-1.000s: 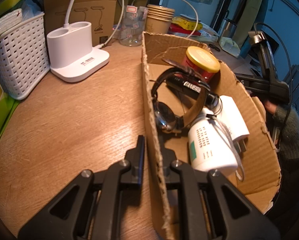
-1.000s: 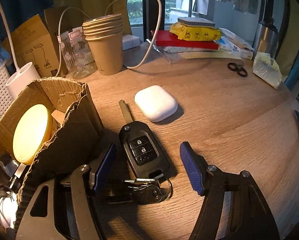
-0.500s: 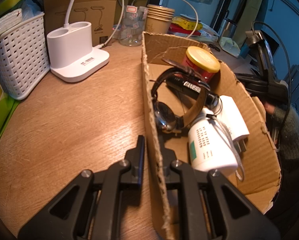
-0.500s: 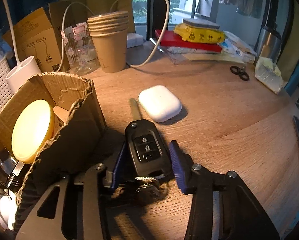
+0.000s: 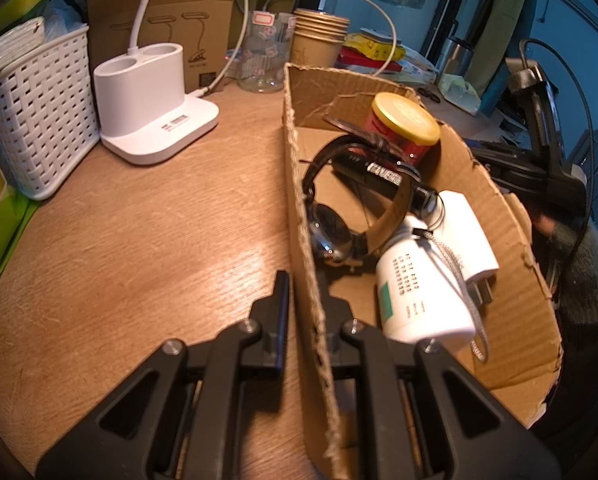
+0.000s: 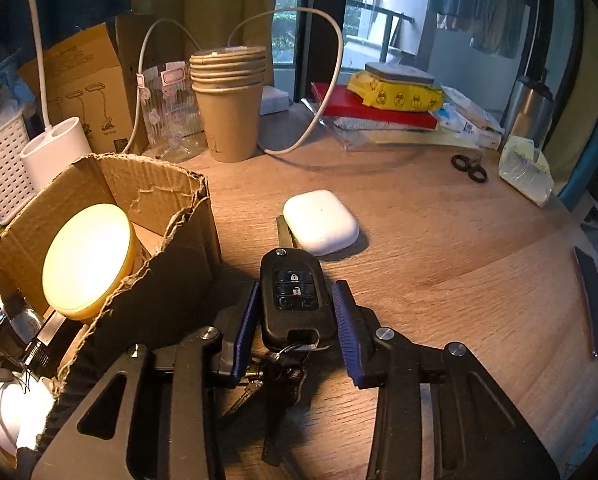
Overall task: Organize rigid objects
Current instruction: 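Lower the right gripper onto the black car key and grasp it, then carry the car key into the box and open the right gripper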
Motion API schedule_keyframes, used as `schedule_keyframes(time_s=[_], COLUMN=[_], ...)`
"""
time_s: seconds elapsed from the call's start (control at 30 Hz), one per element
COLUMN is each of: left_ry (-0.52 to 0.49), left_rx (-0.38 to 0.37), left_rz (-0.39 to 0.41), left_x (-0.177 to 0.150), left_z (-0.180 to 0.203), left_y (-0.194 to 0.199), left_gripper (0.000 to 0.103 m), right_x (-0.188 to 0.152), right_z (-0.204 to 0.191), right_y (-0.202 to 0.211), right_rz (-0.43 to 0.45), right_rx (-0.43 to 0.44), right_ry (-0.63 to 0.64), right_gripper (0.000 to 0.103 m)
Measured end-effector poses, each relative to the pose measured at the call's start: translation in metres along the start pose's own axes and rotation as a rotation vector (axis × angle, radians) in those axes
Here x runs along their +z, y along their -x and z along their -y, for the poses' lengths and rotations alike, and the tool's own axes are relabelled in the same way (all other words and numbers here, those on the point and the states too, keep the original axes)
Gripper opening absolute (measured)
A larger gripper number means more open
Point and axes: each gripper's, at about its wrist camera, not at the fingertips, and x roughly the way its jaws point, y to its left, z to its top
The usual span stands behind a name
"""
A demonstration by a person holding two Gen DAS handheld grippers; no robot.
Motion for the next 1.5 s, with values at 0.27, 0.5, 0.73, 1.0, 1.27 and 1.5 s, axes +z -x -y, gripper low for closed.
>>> schedule_keyframes(time_s=[0.27,0.5,0.73,1.0,1.27,1.5], left_ry=[0.000,0.000,0.000,0.000,0.000,0.000], left_rx=[0.000,0.000,0.000,0.000,0.000,0.000], left_rz=[0.000,0.000,0.000,0.000,0.000,0.000], left_x=[0.000,0.000,0.000,0.000,0.000,0.000], left_z=[0.001,0.000,0.000,0.000,0.000,0.000], left_y=[0.000,0.000,0.000,0.000,0.000,0.000], left_gripper=[0.012,0.012,0.012,0.012,0.012,0.012], right_x=[0.003,0.009,0.013,0.019,0.021,0.021], right_z=[0.002,0.001,-0.004,-0.014,-0.035,-0.051], right_y=[0.017,0.037,0.059,0.092,0.118,0.126], right_rz=[0.045,0.095,0.141,0.215,0.267,0.289], right_rx=[-0.013,-0.032,-0.042,-0.019,0.008,0.040], right_ry=[-0.007,-0.004,0.010,0.024,0.068,0.097], right_gripper=[0.039,0.038,0.038,0.037,0.037,0.037])
